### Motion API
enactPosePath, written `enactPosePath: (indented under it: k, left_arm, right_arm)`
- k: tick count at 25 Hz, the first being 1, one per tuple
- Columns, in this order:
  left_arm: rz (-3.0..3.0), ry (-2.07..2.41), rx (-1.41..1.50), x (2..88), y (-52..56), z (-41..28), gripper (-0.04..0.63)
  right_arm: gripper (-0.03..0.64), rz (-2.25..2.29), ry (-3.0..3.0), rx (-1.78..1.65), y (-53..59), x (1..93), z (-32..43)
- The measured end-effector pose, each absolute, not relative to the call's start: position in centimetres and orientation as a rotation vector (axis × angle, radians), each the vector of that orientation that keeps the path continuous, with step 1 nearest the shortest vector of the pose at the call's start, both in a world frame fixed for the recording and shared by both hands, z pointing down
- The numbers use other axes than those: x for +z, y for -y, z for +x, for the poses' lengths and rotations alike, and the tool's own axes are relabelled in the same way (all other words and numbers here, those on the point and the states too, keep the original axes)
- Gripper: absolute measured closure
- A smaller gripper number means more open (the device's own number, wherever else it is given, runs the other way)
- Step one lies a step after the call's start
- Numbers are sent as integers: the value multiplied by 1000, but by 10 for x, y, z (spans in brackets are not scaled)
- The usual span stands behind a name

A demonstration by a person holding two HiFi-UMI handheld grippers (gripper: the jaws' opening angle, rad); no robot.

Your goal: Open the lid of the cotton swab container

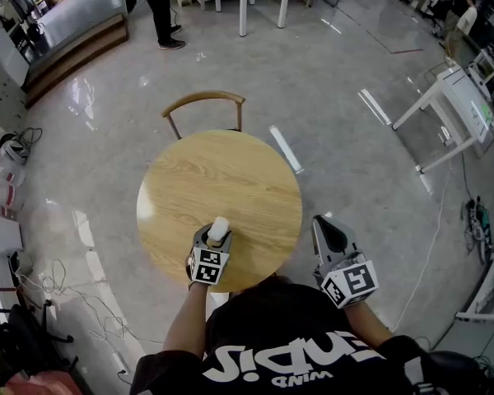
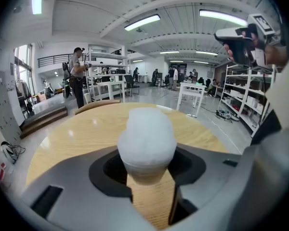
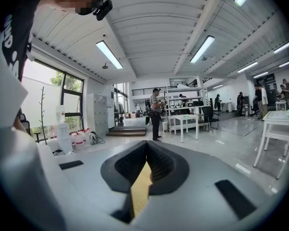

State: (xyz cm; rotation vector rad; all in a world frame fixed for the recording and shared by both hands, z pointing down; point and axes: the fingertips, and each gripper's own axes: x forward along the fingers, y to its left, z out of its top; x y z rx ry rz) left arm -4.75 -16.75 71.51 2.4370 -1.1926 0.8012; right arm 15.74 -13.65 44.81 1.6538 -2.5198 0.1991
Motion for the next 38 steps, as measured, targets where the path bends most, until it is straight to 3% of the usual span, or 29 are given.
enactPosePath:
  k: [24, 38]
  left_arm:
    - [2705, 818, 713, 538, 136, -11, 380]
    - [2773, 612, 718, 516, 112, -5, 380]
  right_arm:
    - [617, 1580, 2611, 243, 145, 455, 139]
    - [615, 1300, 2786, 260, 137, 449, 111]
